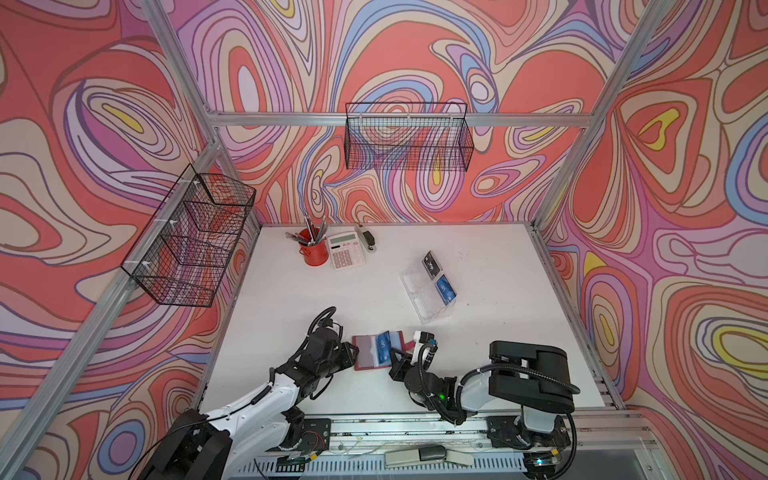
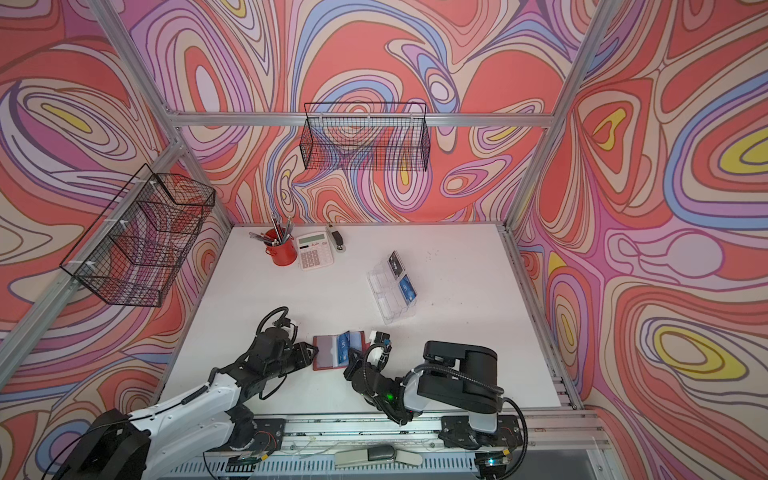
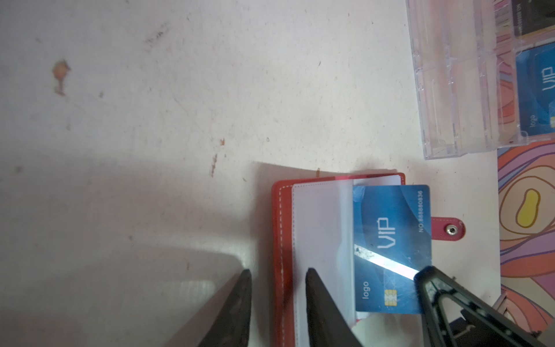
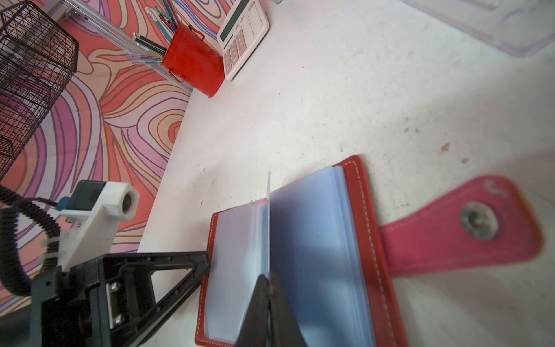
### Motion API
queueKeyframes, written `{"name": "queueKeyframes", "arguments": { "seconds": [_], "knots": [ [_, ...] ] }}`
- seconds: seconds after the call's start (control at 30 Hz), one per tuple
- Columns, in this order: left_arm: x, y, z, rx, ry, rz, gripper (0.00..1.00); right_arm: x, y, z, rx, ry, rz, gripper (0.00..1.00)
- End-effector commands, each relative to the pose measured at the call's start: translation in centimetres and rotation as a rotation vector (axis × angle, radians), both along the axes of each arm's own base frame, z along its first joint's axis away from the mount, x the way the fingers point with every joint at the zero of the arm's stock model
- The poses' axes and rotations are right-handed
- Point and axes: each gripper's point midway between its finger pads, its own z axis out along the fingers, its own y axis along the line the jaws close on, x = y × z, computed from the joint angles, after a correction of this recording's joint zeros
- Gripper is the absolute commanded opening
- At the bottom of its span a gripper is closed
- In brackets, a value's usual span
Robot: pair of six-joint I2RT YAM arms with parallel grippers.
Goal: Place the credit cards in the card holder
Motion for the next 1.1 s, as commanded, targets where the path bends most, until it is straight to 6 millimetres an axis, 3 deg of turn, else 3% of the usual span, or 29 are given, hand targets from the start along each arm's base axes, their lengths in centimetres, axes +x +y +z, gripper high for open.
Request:
{"name": "queueKeyframes", "arguments": {
  "seconds": [0.0,0.17,0.4,0.8,1.07],
  "knots": [
    [0.3,0.6,-0.2,0.037,0.022,0.025,0.22,0.1,-0.3,-0.5,0.000,0.001,-0.004,0.00],
    [0.2,0.9,-0.5,0.065,0.038,0.034,0.13,0.2,-0.8,1.0,0.012,-0.024,-0.016,0.00],
    [0.1,1.1,-1.0,0.082,0.061,0.039,0.09,0.3,-0.4,2.3,0.016,-0.046,-0.010,0.00],
    [0.1,1.2,-1.2,0.094,0.073,0.041,0.09,0.2,1.5,-0.1,-0.004,-0.006,0.027,0.00],
    [0.1,1.2,-1.1,0.095,0.073,0.042,0.09,0.2,1.5,-1.3,-0.017,0.028,0.022,0.00]
  ]
}}
